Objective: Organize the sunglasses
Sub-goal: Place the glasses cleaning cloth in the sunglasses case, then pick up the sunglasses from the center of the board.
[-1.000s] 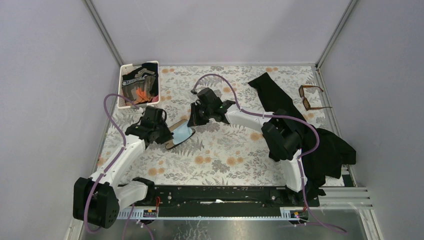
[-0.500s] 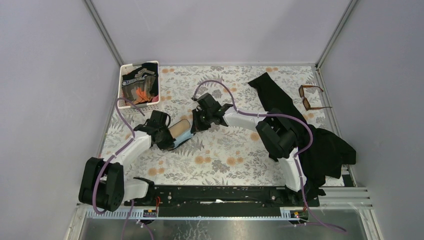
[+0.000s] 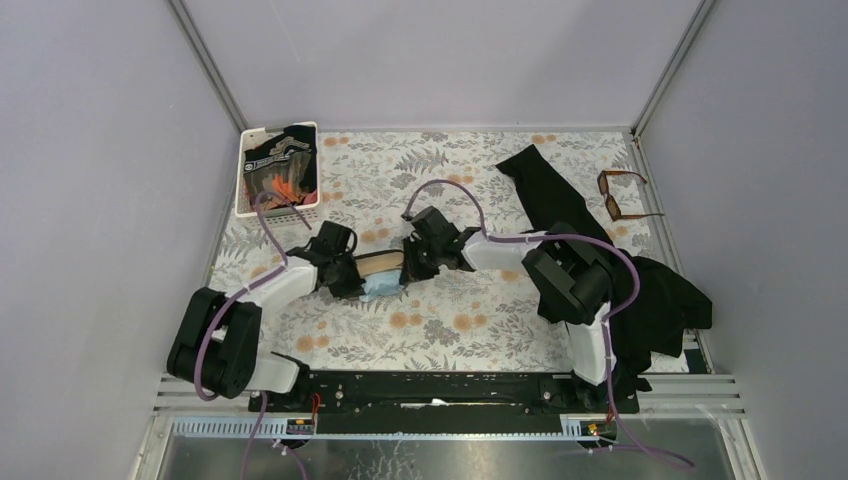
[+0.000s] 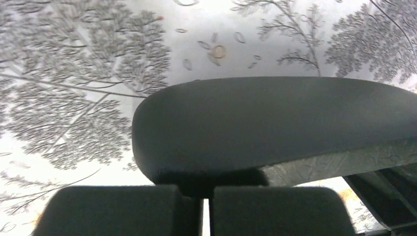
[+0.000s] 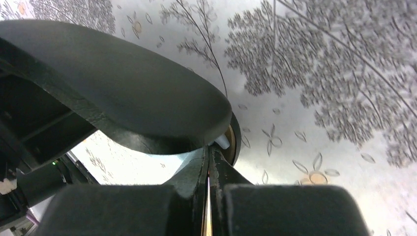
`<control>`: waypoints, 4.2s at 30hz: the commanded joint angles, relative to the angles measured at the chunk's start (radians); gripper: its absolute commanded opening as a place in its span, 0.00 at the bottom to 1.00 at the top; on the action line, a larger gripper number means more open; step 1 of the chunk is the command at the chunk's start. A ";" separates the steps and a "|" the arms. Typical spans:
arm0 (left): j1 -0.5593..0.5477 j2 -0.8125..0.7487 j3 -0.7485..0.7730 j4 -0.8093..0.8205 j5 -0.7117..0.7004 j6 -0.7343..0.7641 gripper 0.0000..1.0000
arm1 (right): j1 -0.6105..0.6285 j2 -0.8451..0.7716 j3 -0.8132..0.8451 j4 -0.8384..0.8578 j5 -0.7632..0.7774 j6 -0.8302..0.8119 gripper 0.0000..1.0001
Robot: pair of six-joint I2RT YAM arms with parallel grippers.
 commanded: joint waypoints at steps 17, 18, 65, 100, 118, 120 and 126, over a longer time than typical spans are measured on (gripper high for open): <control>-0.085 0.173 0.262 -0.089 -0.086 0.144 0.00 | 0.004 -0.117 -0.107 -0.035 0.219 0.003 0.00; -0.085 0.179 0.269 -0.097 -0.087 0.146 0.00 | 0.004 -0.114 -0.105 -0.036 0.223 0.005 0.00; -0.086 0.087 0.237 -0.132 -0.177 0.104 0.12 | 0.004 -0.286 -0.165 0.069 0.236 0.042 0.32; -0.085 -0.161 0.268 -0.113 -0.200 0.061 0.30 | 0.002 -0.288 -0.064 -0.037 0.287 -0.007 0.23; -0.167 -0.160 0.318 -0.016 -0.013 0.104 0.44 | -0.483 -0.674 -0.210 -0.245 0.561 -0.023 0.61; -0.209 -0.140 0.336 -0.008 -0.012 0.107 0.46 | -0.559 -0.640 -0.159 -0.321 0.614 -0.016 0.63; -0.261 -0.081 0.344 0.037 0.037 0.116 0.49 | -0.754 -0.460 0.007 -0.427 0.688 -0.011 0.73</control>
